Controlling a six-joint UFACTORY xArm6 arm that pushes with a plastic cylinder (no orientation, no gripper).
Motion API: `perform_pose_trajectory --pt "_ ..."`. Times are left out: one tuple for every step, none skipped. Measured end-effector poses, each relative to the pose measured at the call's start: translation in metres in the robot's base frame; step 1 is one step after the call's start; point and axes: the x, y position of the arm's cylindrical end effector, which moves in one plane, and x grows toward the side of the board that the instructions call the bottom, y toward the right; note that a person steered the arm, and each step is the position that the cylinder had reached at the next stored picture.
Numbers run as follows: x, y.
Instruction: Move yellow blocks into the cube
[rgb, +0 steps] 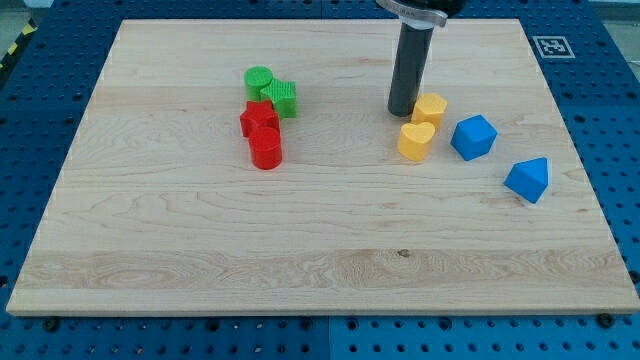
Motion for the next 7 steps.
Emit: perform_pose_trajectory --pt "0.004 -0.010" --pt "0.013 -0.046" --pt "0.043 -0.051" --pt "0.063 -0.039" --pt "0.067 -0.008" --pt "0.067 0.018" --pt "0.087 0.015"
